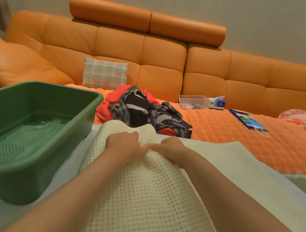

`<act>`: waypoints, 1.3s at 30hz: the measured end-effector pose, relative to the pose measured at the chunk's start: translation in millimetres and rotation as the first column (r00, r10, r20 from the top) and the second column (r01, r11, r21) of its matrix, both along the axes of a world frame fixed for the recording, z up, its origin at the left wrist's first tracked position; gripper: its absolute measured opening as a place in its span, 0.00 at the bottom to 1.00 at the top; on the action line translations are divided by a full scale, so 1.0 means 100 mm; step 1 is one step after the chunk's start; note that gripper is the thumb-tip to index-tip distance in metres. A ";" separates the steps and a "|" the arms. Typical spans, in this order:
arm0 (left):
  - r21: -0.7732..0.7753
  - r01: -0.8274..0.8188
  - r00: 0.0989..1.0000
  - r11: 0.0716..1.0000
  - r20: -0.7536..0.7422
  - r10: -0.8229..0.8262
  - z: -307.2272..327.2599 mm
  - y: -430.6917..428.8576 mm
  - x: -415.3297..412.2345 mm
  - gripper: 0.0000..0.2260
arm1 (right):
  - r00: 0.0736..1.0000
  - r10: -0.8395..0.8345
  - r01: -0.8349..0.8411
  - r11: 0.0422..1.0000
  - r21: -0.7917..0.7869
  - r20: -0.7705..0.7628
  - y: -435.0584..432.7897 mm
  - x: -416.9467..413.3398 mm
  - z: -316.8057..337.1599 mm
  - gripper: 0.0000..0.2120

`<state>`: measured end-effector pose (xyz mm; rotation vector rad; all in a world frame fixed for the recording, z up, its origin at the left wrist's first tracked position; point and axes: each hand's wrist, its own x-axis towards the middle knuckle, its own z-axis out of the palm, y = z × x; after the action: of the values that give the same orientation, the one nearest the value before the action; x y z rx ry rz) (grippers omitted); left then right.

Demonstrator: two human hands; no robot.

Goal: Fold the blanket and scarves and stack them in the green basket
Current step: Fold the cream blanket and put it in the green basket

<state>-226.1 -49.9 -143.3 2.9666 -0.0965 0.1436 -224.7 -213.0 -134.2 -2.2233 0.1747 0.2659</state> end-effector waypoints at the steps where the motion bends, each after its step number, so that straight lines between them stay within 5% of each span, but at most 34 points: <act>1: -0.077 -0.001 0.999 0.997 0.047 0.004 0.00 0.00 -0.02 0.25 | 1.000 0.010 -0.010 1.000 0.014 0.022 0.03 0.01 0.02 0.15; 3: -0.217 0.048 0.971 0.975 0.237 0.005 0.01 0.02 -0.07 0.20 | 0.987 -0.073 0.061 0.995 0.085 0.145 0.02 0.02 0.10 0.09; 6: -0.153 0.106 0.863 0.983 0.506 -0.014 0.04 0.06 -0.08 0.23 | 0.915 -0.284 0.227 0.949 0.219 0.285 -0.20 -0.05 0.21 0.04; 9: -0.166 0.123 0.980 0.978 0.177 -0.094 -0.05 0.11 -0.10 0.24 | 0.911 -0.335 0.333 0.942 0.048 0.239 -0.49 -0.18 0.15 0.08; 12: -0.065 0.207 0.959 0.976 -0.186 -0.215 -0.22 0.15 -0.21 0.30 | 0.931 -0.300 0.347 0.905 -0.247 0.209 -0.57 -0.30 -0.03 0.21; 17: 0.003 0.200 0.949 0.980 -0.251 -0.193 -0.19 0.17 -0.24 0.32 | 0.914 -0.172 0.340 0.817 -0.465 0.366 -0.42 -0.32 -0.06 0.26; 21: 0.061 0.162 0.959 0.985 -0.245 -0.143 -0.24 0.23 -0.25 0.37 | 0.978 0.134 0.036 0.649 -0.760 0.161 -0.46 -0.36 -0.18 0.26; 24: 0.126 0.138 0.967 0.982 -0.231 -0.106 -0.22 0.26 -0.28 0.40 | 0.995 0.073 0.005 0.622 -0.783 0.064 -0.60 -0.35 -0.23 0.27; 28: 0.241 0.191 0.978 0.951 -0.129 -0.164 -0.14 0.16 -0.35 0.34 | 0.966 0.215 -0.003 0.556 -0.831 0.141 -0.51 -0.44 -0.18 0.26; 31: 0.264 0.313 0.944 0.912 0.016 -0.329 -0.05 -0.03 -0.48 0.19 | 0.936 0.307 -0.045 0.591 -0.806 0.173 -0.41 -0.59 -0.11 0.26; 33: 0.141 0.339 0.938 0.930 0.030 -0.346 -0.03 -0.18 -0.62 0.16 | 0.936 0.315 -0.091 0.643 -0.760 0.154 -0.35 -0.74 -0.10 0.26; 36: -0.011 0.319 0.940 0.948 -0.123 -0.318 -0.13 -0.28 -0.84 0.25 | 0.958 0.279 -0.165 0.724 -0.670 0.066 -0.34 -1.00 -0.15 0.28; 39: 0.008 0.290 0.937 0.957 -0.203 -0.283 -0.25 -0.16 -0.96 0.30 | 0.976 0.211 -0.149 0.821 -0.551 0.050 -0.44 -1.23 -0.15 0.30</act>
<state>-322.2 -66.0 -168.1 2.9421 -0.5070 -0.1967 -347.7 -256.9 -149.1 -2.8258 -0.0312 0.2124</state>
